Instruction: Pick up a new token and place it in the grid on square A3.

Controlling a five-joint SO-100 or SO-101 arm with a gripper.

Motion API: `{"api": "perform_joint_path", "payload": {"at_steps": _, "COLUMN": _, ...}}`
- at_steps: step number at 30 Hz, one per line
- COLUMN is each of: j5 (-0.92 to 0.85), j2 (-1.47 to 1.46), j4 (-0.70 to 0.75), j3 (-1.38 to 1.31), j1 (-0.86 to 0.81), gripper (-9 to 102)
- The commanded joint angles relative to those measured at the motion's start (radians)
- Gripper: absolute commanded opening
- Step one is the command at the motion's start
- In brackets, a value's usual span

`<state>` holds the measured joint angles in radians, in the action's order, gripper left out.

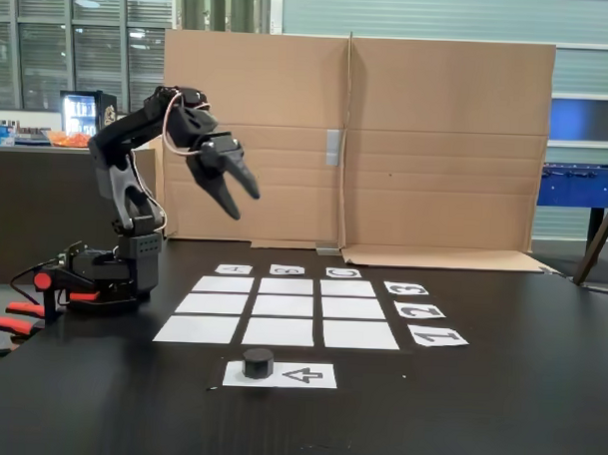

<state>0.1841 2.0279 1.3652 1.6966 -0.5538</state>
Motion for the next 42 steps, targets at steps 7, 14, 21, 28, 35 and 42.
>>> {"api": "perform_joint_path", "payload": {"at_steps": 7, "j5": -0.011, "j2": -0.175, "j4": -0.043, "j3": -0.051, "j1": -0.133, "gripper": 29}}
{"api": "perform_joint_path", "payload": {"at_steps": 14, "j5": -0.02, "j2": -0.331, "j4": -0.057, "j3": -0.104, "j1": -0.152, "gripper": 29}}
{"api": "perform_joint_path", "payload": {"at_steps": 21, "j5": -0.021, "j2": -0.503, "j4": -0.08, "j3": -0.216, "j1": -0.153, "gripper": 29}}
{"api": "perform_joint_path", "payload": {"at_steps": 28, "j5": -0.021, "j2": -0.666, "j4": -0.094, "j3": -0.324, "j1": -0.155, "gripper": 29}}
{"api": "perform_joint_path", "payload": {"at_steps": 35, "j5": -0.025, "j2": -0.819, "j4": -0.098, "j3": -0.451, "j1": -0.167, "gripper": 29}}
{"api": "perform_joint_path", "payload": {"at_steps": 42, "j5": -0.025, "j2": -0.928, "j4": -0.101, "j3": -0.525, "j1": -0.169, "gripper": 29}}
